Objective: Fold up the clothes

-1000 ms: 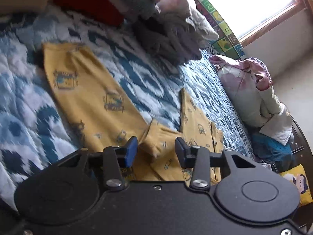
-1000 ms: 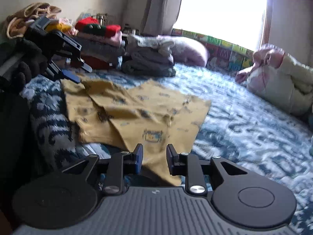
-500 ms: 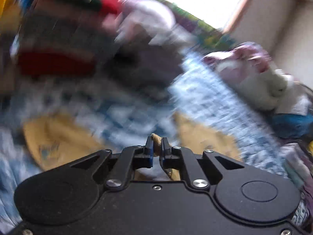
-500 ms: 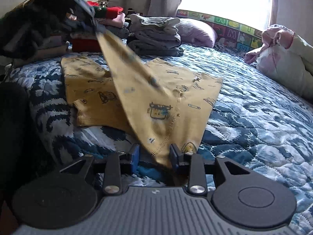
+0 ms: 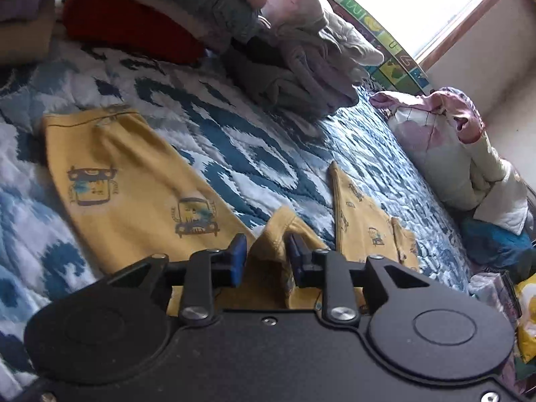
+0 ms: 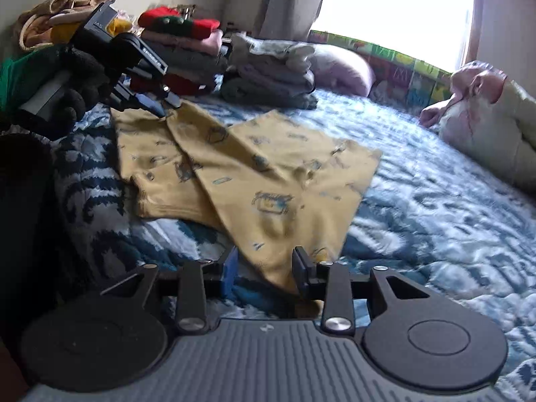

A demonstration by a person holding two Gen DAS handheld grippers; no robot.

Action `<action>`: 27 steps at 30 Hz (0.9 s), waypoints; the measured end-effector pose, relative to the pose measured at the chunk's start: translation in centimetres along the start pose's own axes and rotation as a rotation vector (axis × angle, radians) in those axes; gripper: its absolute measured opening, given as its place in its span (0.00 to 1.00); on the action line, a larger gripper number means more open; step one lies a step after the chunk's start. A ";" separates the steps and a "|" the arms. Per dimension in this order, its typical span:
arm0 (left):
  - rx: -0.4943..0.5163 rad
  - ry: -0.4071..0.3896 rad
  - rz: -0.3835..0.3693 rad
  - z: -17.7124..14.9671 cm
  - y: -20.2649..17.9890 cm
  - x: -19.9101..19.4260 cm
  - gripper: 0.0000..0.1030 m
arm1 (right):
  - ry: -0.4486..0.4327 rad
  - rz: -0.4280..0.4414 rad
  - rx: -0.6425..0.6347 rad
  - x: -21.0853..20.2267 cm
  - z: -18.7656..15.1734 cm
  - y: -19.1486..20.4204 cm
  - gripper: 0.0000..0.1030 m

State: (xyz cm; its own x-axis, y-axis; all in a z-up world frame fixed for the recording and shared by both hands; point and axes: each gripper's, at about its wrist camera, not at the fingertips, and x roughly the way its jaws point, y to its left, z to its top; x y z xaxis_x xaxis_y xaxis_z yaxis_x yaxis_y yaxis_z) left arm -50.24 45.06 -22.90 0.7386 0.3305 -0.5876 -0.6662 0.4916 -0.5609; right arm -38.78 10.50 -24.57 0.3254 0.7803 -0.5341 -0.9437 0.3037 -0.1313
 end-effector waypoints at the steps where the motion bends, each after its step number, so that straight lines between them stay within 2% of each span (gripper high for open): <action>1: 0.004 -0.009 -0.017 0.1 -0.4 0.1 0.08 | 0.008 0.006 -0.002 0.2 0.0 0.1 0.40; 3: 0.032 -0.043 -0.074 0.4 -1.4 -0.2 0.07 | 0.010 0.008 -0.005 0.3 -0.1 0.3 0.42; 6: 0.148 -0.180 -0.266 1.0 -3.9 -3.3 0.07 | 0.012 0.012 -0.003 0.4 -0.2 0.4 0.42; 7: 0.167 -0.200 -0.290 1.3 -4.1 -3.9 0.07 | 0.011 0.014 0.002 0.4 -0.2 0.3 0.42; 8: 0.180 -0.190 -0.260 1.4 -3.9 -3.7 0.07 | 0.010 0.015 0.005 0.3 -0.3 0.3 0.42; 9: 0.182 -0.152 -0.188 1.3 -3.3 -3.0 0.07 | 0.010 0.016 0.004 0.3 -0.3 0.3 0.42; 11: 0.124 -0.031 -0.060 0.7 -1.0 -0.8 0.07 | 0.010 0.018 0.003 0.3 -0.3 0.3 0.42; 12: 0.090 0.007 -0.024 0.3 0.0 -0.1 0.07 | 0.010 0.021 0.008 0.2 -0.3 0.2 0.42; 15: 0.082 0.004 -0.010 0.3 0.1 0.1 0.07 | 0.007 0.023 0.014 0.2 -0.3 0.1 0.42; 19: 0.053 -0.009 -0.055 0.6 0.1 0.0 0.07 | -0.018 0.020 -0.002 -0.2 0.0 0.3 0.42; 22: -0.006 -0.109 -0.252 1.0 0.2 -1.8 0.09 | -0.039 0.011 -0.005 -0.4 0.1 0.3 0.42; 23: 0.019 -0.094 -0.196 1.0 0.1 -1.5 0.09 | -0.035 0.012 -0.003 -0.3 0.1 0.3 0.42; 24: 0.097 -0.049 -0.052 0.8 -0.3 -0.7 0.07 | -0.031 0.014 -0.002 -0.3 0.1 0.3 0.43; 25: 0.123 -0.019 0.003 0.4 -0.3 -0.1 0.07 | -0.027 0.015 0.000 -0.2 0.0 0.3 0.43; 27: 0.062 -0.018 -0.071 -0.1 0.4 -0.5 0.07 | -0.019 0.019 0.003 -0.1 0.0 0.2 0.43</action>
State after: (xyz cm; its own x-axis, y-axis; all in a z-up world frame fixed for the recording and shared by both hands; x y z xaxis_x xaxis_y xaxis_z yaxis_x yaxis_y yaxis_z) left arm -50.88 45.05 -22.93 0.7857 0.3069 -0.5371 -0.6049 0.5631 -0.5630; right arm -39.04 10.46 -24.53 0.3090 0.7961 -0.5204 -0.9494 0.2907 -0.1190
